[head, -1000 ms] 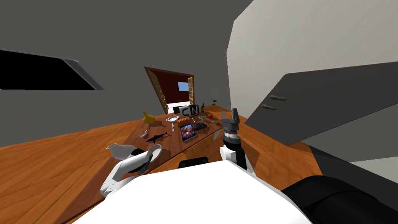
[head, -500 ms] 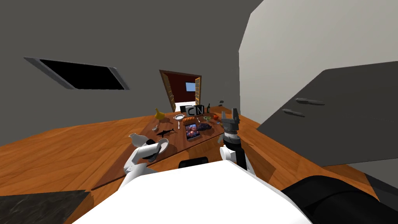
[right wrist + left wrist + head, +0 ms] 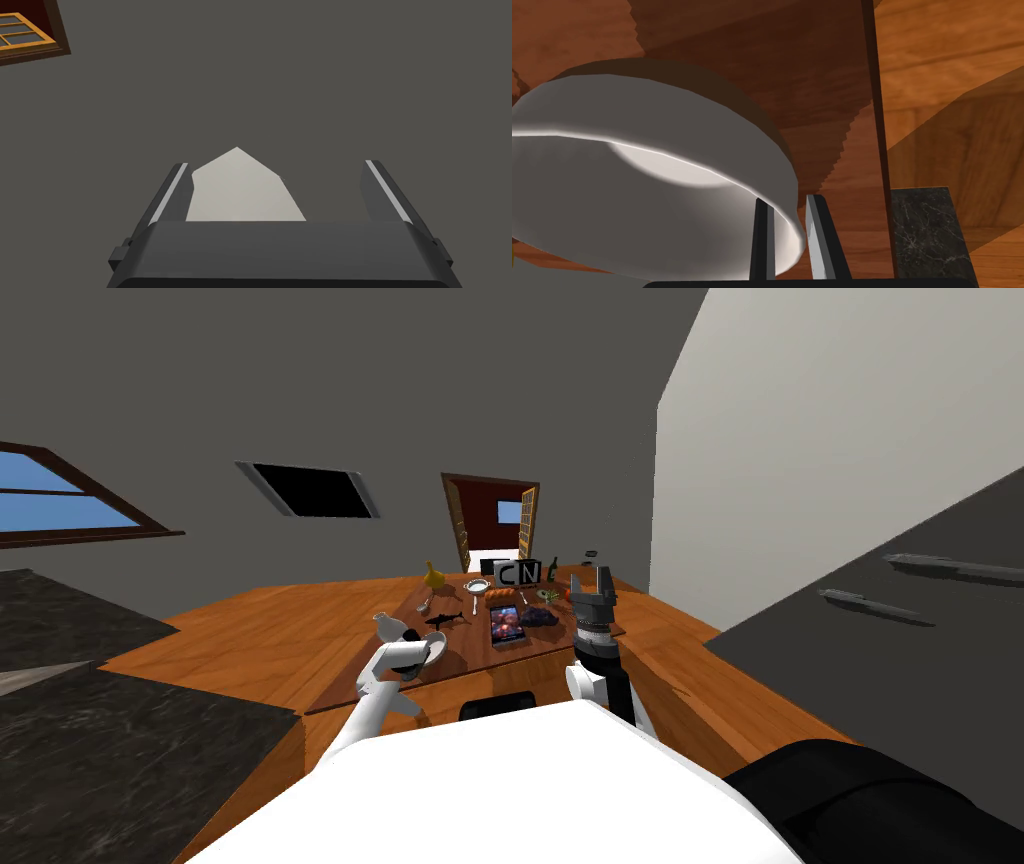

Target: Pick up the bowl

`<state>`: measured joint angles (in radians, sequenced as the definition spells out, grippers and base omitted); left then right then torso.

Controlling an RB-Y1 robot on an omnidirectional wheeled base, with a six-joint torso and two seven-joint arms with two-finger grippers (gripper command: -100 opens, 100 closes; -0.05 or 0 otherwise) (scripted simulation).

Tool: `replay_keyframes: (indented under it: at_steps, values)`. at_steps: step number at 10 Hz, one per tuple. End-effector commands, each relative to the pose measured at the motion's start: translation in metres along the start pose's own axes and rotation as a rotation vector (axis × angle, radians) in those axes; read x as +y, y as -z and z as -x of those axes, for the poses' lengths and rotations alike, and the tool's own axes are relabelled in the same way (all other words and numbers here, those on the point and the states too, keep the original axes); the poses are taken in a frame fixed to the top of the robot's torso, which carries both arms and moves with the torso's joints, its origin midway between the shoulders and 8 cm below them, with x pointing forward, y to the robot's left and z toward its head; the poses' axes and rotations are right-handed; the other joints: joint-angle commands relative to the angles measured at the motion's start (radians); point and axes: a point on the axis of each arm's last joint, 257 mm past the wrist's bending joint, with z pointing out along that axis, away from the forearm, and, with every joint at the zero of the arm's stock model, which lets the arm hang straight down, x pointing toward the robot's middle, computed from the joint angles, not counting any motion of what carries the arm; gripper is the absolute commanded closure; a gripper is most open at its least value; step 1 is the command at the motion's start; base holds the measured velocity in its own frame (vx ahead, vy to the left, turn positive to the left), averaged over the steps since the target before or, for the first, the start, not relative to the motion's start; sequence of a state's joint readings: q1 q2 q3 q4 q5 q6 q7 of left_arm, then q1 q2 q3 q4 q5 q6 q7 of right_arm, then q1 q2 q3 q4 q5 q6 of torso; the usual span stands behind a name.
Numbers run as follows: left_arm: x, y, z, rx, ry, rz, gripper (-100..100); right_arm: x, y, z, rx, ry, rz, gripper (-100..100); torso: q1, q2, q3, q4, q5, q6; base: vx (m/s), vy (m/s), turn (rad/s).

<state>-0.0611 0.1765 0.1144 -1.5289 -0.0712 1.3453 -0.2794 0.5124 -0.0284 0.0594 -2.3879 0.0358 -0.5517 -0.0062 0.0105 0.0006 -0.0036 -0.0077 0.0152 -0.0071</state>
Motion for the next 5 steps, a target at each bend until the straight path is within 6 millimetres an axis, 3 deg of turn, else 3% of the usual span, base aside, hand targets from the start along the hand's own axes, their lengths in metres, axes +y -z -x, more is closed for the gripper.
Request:
replay_keyframes:
  at_steps: [1, 2, 3, 4, 5]
  values:
    - [-0.026, 0.010, -0.008, -0.010, -0.052, -0.026, 100, 0.000, 0.000, 0.000, 0.000, 0.000, 0.000, 0, 0.000, 0.000, 0.000, 0.000, 0.000, 0.000, -0.003, 0.000, 0.321]
    - [-0.025, 0.007, -0.007, -0.028, -0.082, 0.003, 100, 0.000, 0.000, 0.000, 0.000, 0.000, 0.000, 0, 0.000, 0.000, 0.000, 0.000, 0.000, 0.001, -0.005, 0.003, 0.440]
    - [-0.044, 0.015, -0.014, -0.031, -0.114, -0.027, 100, 0.000, 0.000, 0.000, 0.000, 0.000, 0.000, 0, 0.000, 0.001, 0.000, 0.000, -0.001, -0.001, -0.005, 0.001, 0.294]
    - [-0.054, 0.019, -0.017, -0.033, -0.127, -0.043, 100, 0.000, 0.000, 0.000, 0.000, 0.000, 0.000, 0, -0.001, 0.000, 0.001, 0.001, 0.000, 0.001, -0.003, 0.002, 0.014]
    - [-0.044, 0.016, -0.014, -0.032, -0.115, -0.029, 100, 0.000, 0.000, 0.000, 0.000, 0.000, 0.000, 0, -0.002, 0.000, 0.001, 0.001, 0.000, 0.003, 0.002, 0.001, -0.025]
